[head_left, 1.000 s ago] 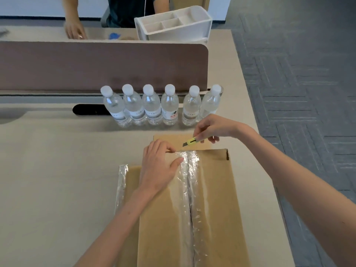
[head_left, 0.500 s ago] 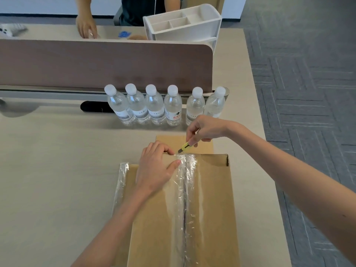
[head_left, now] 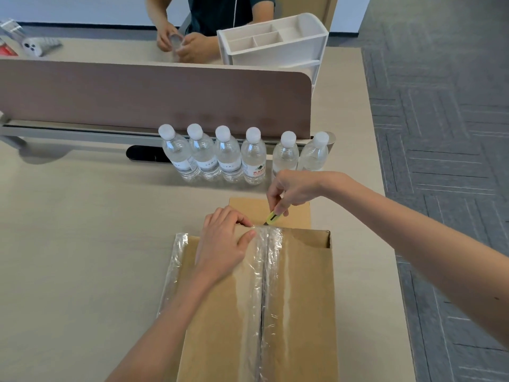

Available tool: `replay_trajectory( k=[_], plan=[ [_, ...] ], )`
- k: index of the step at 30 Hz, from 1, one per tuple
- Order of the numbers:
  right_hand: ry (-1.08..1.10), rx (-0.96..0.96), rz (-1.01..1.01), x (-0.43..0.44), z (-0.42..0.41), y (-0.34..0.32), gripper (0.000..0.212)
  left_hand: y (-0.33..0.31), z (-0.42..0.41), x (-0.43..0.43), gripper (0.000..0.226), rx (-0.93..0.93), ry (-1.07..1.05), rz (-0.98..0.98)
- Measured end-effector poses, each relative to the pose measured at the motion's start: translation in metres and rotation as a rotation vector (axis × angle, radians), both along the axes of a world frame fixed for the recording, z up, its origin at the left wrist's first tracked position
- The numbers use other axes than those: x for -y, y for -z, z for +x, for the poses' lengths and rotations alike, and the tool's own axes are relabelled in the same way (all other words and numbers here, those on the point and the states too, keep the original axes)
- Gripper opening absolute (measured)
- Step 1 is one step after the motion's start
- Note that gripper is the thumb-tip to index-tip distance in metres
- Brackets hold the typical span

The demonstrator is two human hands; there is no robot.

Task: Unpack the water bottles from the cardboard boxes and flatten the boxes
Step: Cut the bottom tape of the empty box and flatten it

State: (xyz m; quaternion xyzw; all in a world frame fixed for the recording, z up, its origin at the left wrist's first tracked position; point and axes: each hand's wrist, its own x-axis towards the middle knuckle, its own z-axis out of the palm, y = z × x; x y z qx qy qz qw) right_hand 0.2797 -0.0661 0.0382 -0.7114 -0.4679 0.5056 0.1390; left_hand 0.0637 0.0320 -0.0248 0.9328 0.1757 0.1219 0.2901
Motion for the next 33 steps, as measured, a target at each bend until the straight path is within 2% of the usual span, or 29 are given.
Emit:
replay_trajectory(
  k=[13,18,33],
  plan=[
    [-0.012,-0.087,-0.029,0.006,0.008,0.001,0.007,0.000,0.002,0.000,0.013,-0.007,-0.005,-0.003],
    [-0.002,-0.085,-0.056,0.008,0.011,-0.001,0.017,-0.001,0.001,0.000,0.011,-0.007,-0.003,-0.006],
    [0.084,-0.086,-0.066,0.032,0.008,-0.004,0.017,-0.002,0.000,0.002,0.011,-0.011,0.027,-0.013]
  ],
)
